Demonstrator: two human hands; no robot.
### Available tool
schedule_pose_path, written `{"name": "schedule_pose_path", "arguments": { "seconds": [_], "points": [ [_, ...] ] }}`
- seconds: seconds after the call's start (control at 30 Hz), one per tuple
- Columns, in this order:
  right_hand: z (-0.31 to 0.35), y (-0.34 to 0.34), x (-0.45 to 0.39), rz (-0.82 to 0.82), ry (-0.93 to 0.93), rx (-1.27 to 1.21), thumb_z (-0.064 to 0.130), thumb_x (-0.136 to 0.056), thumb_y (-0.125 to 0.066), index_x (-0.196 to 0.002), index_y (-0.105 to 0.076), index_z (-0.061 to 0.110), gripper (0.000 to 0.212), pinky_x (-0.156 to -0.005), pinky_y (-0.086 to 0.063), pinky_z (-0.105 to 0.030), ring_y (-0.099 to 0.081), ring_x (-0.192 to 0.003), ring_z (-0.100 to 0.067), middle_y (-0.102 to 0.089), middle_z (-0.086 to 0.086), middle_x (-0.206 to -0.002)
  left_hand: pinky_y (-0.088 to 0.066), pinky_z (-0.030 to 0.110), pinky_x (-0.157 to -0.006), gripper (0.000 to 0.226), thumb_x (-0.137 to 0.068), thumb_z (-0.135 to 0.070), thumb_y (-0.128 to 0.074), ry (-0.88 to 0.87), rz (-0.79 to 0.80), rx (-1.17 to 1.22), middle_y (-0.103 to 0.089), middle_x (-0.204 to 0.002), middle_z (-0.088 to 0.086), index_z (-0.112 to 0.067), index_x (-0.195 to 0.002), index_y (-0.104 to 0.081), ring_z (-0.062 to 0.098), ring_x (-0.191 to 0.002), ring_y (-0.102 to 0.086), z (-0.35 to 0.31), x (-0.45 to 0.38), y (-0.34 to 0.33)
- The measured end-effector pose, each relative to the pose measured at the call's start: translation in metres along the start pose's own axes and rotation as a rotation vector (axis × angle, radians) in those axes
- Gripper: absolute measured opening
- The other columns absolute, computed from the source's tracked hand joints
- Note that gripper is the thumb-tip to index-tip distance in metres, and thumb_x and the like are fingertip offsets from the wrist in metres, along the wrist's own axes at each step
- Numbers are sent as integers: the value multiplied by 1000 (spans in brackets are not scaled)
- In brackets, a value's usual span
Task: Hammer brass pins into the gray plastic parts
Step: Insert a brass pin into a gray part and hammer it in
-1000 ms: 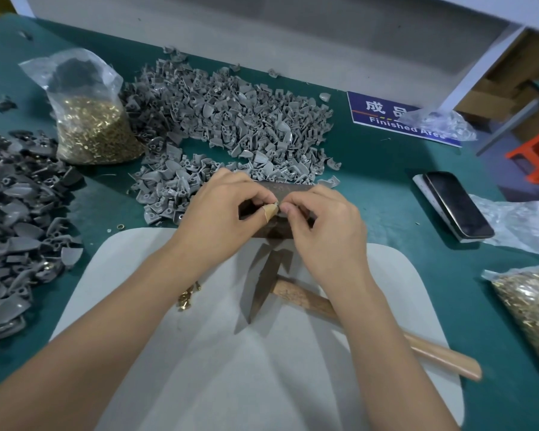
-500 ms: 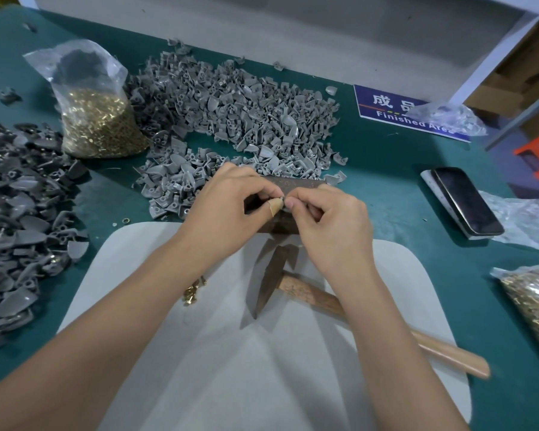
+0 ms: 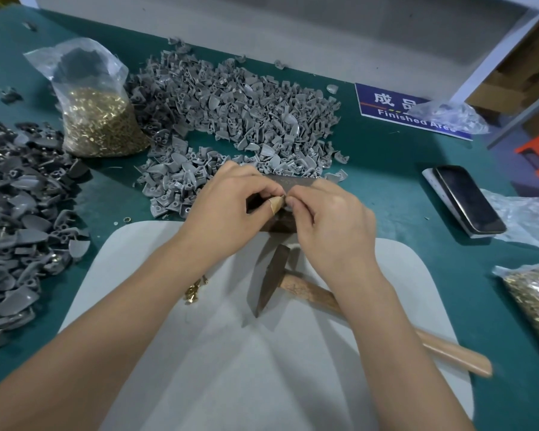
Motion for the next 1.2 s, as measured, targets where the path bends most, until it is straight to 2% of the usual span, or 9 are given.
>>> {"name": "schedule_pose_path", "arguments": {
  "seconds": [0.07,0.2,0.3,0.4,0.57,0.73,0.97,1.2],
  "points": [
    [-4,-2,0,11,-30,-76,31,-100,-58,-92,-71,30,15,-55,-28,-30,-49,-76,-14,-48,8,-78,-42,33,-83,7,-92,-30,-72,0,6,-1,-61,-87,-12,-28,-97,-76,16,-95,-49,0,0,0],
    [-16,-6,-2,47,-132,-301,27,-94,-68,-90,-76,34,11,-63,-46,-36,-49,-71,-13,-42,10,-64,-41,30,-82,6,-92,-35,-73,15,14,17,-60,-86,-13,-32,-97,-76,16,-95,-48,-1,0,1],
    [-18,-7,-1,29,-209,-405,27,-90,-73,-87,-76,33,8,-65,-46,-36,-50,-71,-12,-44,11,-64,-41,29,-82,6,-92,-36,-73,21,13,18,-60,-86,-14,-33,-96,-76,14,-95,-48,-1,0,1],
    [-16,-7,-1,30,-209,-370,27,-90,-72,-85,-73,32,7,-63,-38,-31,-49,-71,-9,-47,12,-68,-43,33,-83,8,-91,-37,-72,27,8,19,-61,-86,-14,-31,-96,-76,15,-95,-49,-1,0,1],
    [-4,1,1,6,-102,-153,28,-95,-65,-89,-69,31,8,-58,-31,-30,-47,-73,-11,-44,11,-73,-46,40,-83,8,-91,-34,-73,36,2,11,-60,-86,-13,-29,-96,-77,16,-95,-49,-1,0,1],
    [6,2,-1,37,-38,-12,28,-102,-53,-97,-68,26,16,-60,-40,-34,-58,-87,-24,-58,5,-96,-45,39,-81,5,-90,-29,-73,42,-8,18,-60,-85,-12,-28,-94,-76,15,-94,-48,-1,0,0],
    [-1,1,-6,59,-97,-84,27,-96,-59,-85,-67,25,14,-56,-27,-31,-48,-76,-20,-50,5,-76,-42,33,-83,6,-91,-29,-74,28,1,17,-60,-86,-13,-29,-96,-76,16,-94,-49,-1,0,1],
    [-8,-2,-7,79,-137,-252,27,-93,-65,-85,-72,28,11,-60,-41,-35,-48,-71,-19,-44,6,-64,-46,39,-82,6,-91,-35,-71,45,9,5,-61,-87,-13,-33,-96,-75,15,-95,-49,-3,1,1]
  ]
}}
Point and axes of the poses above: each hand's wrist, its own x-axis away from the middle knuckle, its own y-axis out of the back of the hand, z = x × y, the point moved 3 cm from there along -x, towards the middle knuckle
